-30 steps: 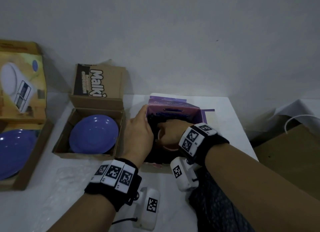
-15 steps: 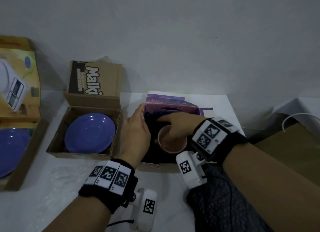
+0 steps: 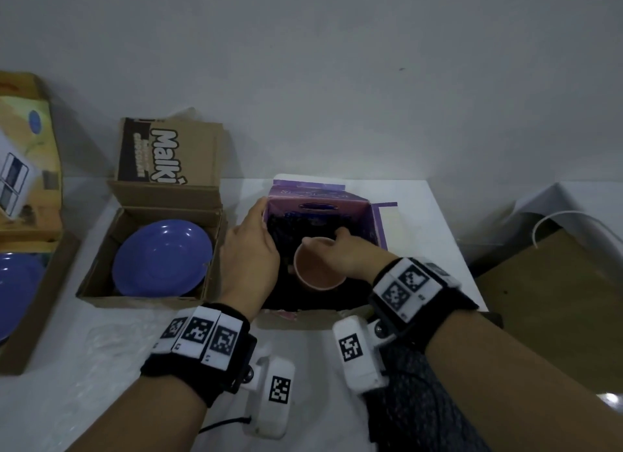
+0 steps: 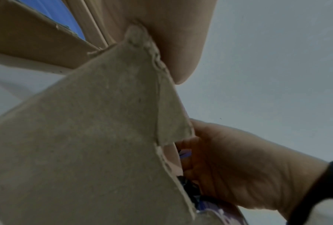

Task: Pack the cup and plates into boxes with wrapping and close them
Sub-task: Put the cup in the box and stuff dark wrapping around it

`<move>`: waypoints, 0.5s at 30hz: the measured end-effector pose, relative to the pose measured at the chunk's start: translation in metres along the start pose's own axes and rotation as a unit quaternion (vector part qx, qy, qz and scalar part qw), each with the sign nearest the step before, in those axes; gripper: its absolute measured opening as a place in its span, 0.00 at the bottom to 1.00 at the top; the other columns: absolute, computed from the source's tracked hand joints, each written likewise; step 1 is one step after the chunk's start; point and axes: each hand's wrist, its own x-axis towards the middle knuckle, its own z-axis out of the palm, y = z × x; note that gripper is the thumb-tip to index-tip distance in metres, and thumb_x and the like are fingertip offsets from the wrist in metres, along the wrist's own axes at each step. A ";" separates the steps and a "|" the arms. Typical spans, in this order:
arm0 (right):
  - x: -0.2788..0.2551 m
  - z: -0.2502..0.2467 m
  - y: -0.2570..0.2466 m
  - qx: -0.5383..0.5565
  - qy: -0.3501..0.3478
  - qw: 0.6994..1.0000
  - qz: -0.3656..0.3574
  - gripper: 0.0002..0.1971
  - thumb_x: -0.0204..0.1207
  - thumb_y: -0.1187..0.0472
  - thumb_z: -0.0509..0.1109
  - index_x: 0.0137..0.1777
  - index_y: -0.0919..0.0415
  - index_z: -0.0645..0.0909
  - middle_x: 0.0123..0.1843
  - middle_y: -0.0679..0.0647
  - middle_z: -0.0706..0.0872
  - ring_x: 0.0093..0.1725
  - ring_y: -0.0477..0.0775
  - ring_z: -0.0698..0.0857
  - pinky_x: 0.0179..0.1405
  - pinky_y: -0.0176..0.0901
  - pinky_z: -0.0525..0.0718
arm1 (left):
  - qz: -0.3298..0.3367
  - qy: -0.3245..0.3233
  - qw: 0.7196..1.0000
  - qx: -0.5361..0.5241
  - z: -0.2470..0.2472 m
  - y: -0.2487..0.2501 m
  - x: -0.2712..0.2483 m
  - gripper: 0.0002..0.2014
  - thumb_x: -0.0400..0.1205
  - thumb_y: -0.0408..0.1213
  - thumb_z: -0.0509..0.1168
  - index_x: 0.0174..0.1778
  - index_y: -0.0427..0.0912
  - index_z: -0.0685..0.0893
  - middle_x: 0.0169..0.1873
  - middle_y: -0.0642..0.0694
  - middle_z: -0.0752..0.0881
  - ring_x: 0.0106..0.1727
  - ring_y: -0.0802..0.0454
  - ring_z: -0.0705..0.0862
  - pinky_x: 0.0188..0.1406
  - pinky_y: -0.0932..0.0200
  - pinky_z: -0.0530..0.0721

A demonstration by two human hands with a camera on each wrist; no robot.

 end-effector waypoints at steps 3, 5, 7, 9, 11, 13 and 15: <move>-0.001 -0.006 -0.001 0.043 -0.007 0.999 0.003 0.46 0.76 0.29 0.53 0.82 0.64 0.54 0.79 0.62 0.69 0.76 0.63 0.71 0.72 0.50 0.70 | 0.001 -0.001 1.000 -0.005 -0.001 0.000 0.000 0.24 0.85 0.33 0.50 0.77 0.54 0.68 0.58 0.38 0.84 0.57 0.36 0.79 0.56 0.44 0.78; -0.007 -0.013 -0.002 0.102 -0.005 0.995 0.003 0.47 0.72 0.26 0.53 0.82 0.59 0.55 0.80 0.58 0.66 0.76 0.63 0.69 0.72 0.57 0.71 | 0.002 0.000 1.000 -0.011 -0.002 0.000 0.000 0.23 0.85 0.33 0.50 0.77 0.53 0.68 0.59 0.39 0.84 0.57 0.36 0.79 0.57 0.45 0.78; -0.014 -0.014 -0.001 0.174 -0.022 0.984 0.013 0.47 0.70 0.24 0.52 0.83 0.54 0.53 0.82 0.56 0.63 0.77 0.66 0.67 0.66 0.63 0.75 | 0.001 0.003 1.000 -0.012 -0.003 0.002 -0.001 0.23 0.85 0.32 0.50 0.76 0.53 0.69 0.59 0.40 0.84 0.57 0.37 0.79 0.56 0.47 0.76; -0.020 -0.007 0.001 0.209 -0.055 0.976 0.021 0.43 0.73 0.26 0.50 0.83 0.48 0.51 0.84 0.56 0.57 0.79 0.68 0.62 0.67 0.65 0.72 | 0.002 0.004 1.000 -0.015 -0.004 0.006 -0.002 0.23 0.85 0.32 0.51 0.76 0.54 0.69 0.59 0.40 0.84 0.56 0.38 0.79 0.53 0.50 0.76; -0.020 0.001 0.006 0.211 -0.067 0.975 0.025 0.39 0.76 0.29 0.48 0.83 0.45 0.45 0.86 0.53 0.49 0.81 0.65 0.57 0.73 0.63 0.66 | 0.004 0.004 1.000 -0.018 -0.006 0.008 -0.003 0.23 0.85 0.31 0.51 0.76 0.53 0.69 0.58 0.39 0.84 0.55 0.38 0.78 0.50 0.53 0.74; -0.020 0.002 0.009 0.234 -0.068 0.969 0.030 0.41 0.75 0.28 0.50 0.83 0.44 0.43 0.86 0.54 0.50 0.81 0.66 0.57 0.74 0.64 0.65 | 0.008 0.006 1.000 -0.016 -0.007 0.008 -0.004 0.23 0.85 0.30 0.52 0.76 0.52 0.70 0.56 0.39 0.85 0.54 0.38 0.78 0.48 0.54 0.72; -0.022 -0.006 0.015 0.281 -0.079 0.956 0.029 0.43 0.72 0.25 0.53 0.83 0.42 0.46 0.84 0.56 0.57 0.78 0.73 0.63 0.68 0.67 0.71 | 0.015 0.005 1.000 -0.009 -0.007 0.007 -0.003 0.23 0.84 0.30 0.51 0.75 0.53 0.69 0.55 0.38 0.85 0.54 0.37 0.79 0.49 0.51 0.75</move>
